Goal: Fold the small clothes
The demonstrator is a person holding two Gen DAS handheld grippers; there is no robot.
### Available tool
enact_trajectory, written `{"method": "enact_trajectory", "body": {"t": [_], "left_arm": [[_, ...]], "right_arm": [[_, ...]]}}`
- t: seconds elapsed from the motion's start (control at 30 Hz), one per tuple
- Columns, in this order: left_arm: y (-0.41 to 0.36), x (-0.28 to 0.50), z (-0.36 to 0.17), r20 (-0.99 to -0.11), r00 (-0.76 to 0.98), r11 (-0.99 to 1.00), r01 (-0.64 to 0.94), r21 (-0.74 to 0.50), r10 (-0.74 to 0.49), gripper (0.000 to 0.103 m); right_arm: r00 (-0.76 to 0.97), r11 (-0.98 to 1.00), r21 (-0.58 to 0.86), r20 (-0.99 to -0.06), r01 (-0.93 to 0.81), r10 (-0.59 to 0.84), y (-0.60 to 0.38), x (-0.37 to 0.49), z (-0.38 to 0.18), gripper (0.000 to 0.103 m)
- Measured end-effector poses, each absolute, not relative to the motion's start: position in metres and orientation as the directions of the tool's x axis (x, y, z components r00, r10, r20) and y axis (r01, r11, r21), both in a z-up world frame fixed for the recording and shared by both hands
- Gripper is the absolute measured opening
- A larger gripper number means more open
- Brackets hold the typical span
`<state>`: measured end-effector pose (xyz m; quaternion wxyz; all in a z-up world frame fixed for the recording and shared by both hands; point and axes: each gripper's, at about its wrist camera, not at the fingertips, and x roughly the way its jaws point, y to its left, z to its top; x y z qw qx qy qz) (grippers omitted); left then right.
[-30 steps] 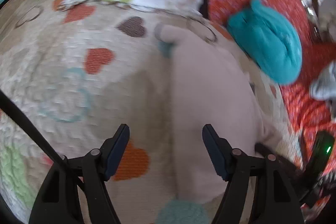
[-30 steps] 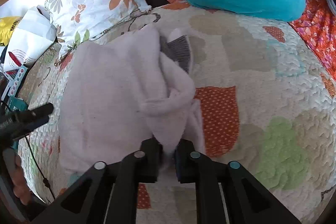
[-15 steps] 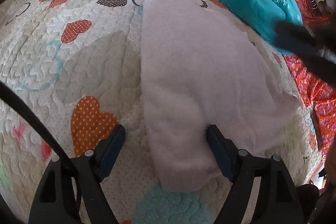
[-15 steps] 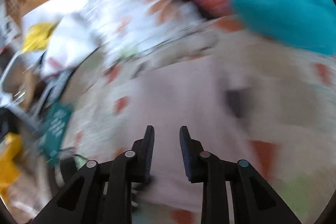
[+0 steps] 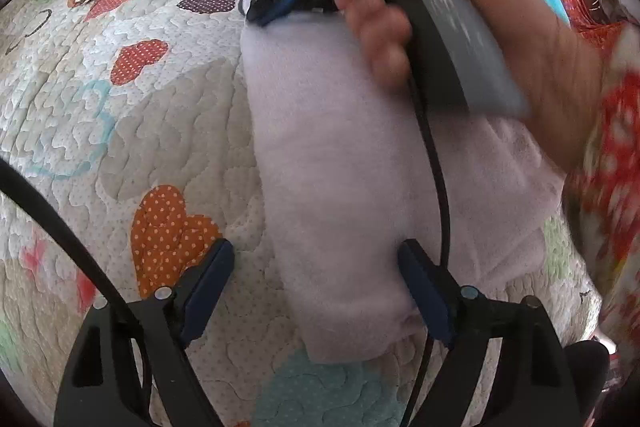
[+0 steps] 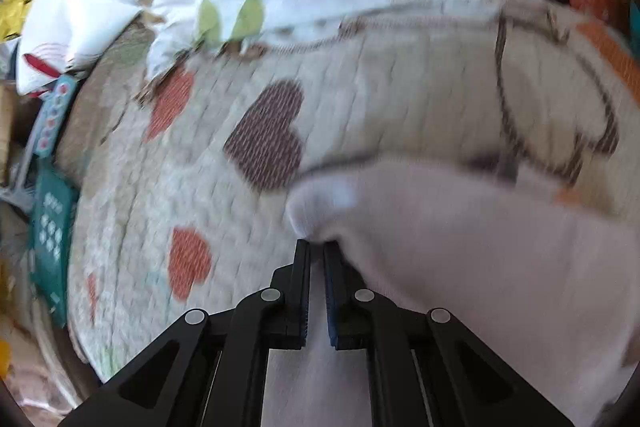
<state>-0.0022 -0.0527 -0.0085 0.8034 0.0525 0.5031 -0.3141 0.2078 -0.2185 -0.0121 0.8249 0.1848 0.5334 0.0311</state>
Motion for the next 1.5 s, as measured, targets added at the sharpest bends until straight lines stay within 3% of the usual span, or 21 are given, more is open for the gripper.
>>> {"method": "enact_trajectory", "body": {"t": [0.1, 0.13, 0.17, 0.33, 0.5, 0.63, 0.7, 0.87, 1.1, 1.33, 1.4, 1.43, 1.5], "left_arm": [[-0.058, -0.002, -0.008, -0.846, 0.293, 0.797, 0.560, -0.226, -0.446, 0.086], [-0.059, -0.002, -0.008, -0.846, 0.294, 0.798, 0.559, -0.225, -0.444, 0.086], [-0.060, -0.002, -0.008, -0.846, 0.295, 0.799, 0.559, -0.224, -0.443, 0.086], [-0.062, -0.002, -0.009, -0.846, 0.299, 0.800, 0.557, -0.221, -0.442, 0.087], [-0.063, -0.006, -0.009, -0.843, 0.318, 0.805, 0.557, -0.204, -0.433, 0.087], [-0.064, -0.013, -0.008, -0.846, 0.326, 0.805, 0.564, -0.183, -0.421, 0.088], [-0.065, -0.014, -0.004, -0.852, 0.321, 0.801, 0.573, -0.174, -0.414, 0.088], [-0.050, -0.017, 0.031, -0.804, 0.328, 0.762, 0.608, -0.223, -0.497, 0.085], [-0.029, 0.011, 0.035, -0.788, 0.358, 0.807, 0.523, -0.274, -0.500, 0.085], [-0.043, 0.026, 0.005, -0.810, 0.250, 0.793, 0.483, -0.371, -0.531, 0.085], [-0.051, 0.027, 0.001, -0.819, 0.242, 0.793, 0.493, -0.358, -0.520, 0.065], [-0.056, 0.027, 0.001, -0.818, 0.206, 0.772, 0.511, -0.378, -0.537, 0.039], [-0.055, 0.028, 0.008, -0.820, 0.205, 0.774, 0.509, -0.377, -0.535, 0.030]], "right_arm": [[0.510, 0.952, 0.240, -0.853, 0.189, 0.113, -0.230, 0.200, 0.026, 0.022], [0.537, 0.949, 0.251, -0.836, 0.189, 0.114, -0.238, 0.191, 0.038, 0.037], [0.557, 0.945, 0.268, -0.822, 0.188, 0.122, -0.246, 0.181, 0.050, 0.043], [0.566, 0.926, 0.324, -0.808, 0.196, 0.163, -0.278, 0.106, 0.073, 0.043], [0.520, 0.872, 0.415, -0.821, 0.260, 0.235, -0.301, 0.013, 0.030, 0.043], [0.467, 0.859, 0.354, -0.870, 0.371, 0.157, -0.307, -0.049, -0.014, 0.039], [0.460, 0.842, 0.349, -0.877, 0.412, 0.138, -0.313, -0.075, -0.024, 0.043], [0.563, 0.812, 0.374, -0.823, 0.448, 0.069, -0.325, -0.123, -0.006, 0.044], [0.705, 0.760, 0.497, -0.706, 0.420, 0.073, -0.336, -0.135, 0.013, 0.045], [0.684, 0.783, 0.493, -0.719, 0.379, 0.121, -0.316, -0.117, -0.005, 0.045], [0.673, 0.799, 0.470, -0.731, 0.376, 0.112, -0.309, -0.115, -0.007, 0.031], [0.663, 0.805, 0.457, -0.740, 0.379, 0.109, -0.305, -0.113, -0.009, 0.011], [0.672, 0.808, 0.469, -0.730, 0.357, 0.127, -0.300, -0.116, -0.005, 0.011]]}}
